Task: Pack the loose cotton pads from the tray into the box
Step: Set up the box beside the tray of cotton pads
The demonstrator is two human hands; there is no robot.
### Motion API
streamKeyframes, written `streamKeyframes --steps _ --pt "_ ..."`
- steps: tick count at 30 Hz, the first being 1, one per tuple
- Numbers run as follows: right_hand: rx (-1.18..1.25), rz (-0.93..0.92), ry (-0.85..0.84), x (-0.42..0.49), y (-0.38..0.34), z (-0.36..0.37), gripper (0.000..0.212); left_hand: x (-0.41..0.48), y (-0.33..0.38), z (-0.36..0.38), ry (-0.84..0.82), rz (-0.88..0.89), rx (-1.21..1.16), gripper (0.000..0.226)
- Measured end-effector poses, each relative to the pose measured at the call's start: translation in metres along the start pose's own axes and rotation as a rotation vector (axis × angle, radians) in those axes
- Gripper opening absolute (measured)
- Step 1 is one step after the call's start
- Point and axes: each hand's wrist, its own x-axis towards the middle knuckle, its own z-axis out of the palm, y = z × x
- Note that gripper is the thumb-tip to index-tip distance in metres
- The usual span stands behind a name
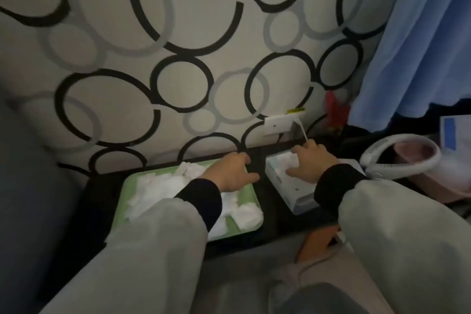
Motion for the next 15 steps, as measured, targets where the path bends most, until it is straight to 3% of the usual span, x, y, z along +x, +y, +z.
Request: streamKeyframes --steps 4,8,12,15 --pt "0.016 0.133 -0.117 0.005 0.023 0.026 0.096 0.022 0.024 0.048 -0.109 -0.032 -0.301 0.052" --pt "0.113 0.155 -0.155 0.010 0.025 0.050 0.112 0.047 0.033 0.093 -0.087 -0.143 -0.532 0.046" --pt "0.110 0.128 -0.028 0.010 0.013 0.065 0.107 0.078 0.016 0.132 0.041 -0.250 -0.809 0.041" --pt "0.112 0.116 -0.003 0.011 0.011 0.067 0.100 0.079 0.013 0.136 0.042 -0.275 -0.955 0.042"
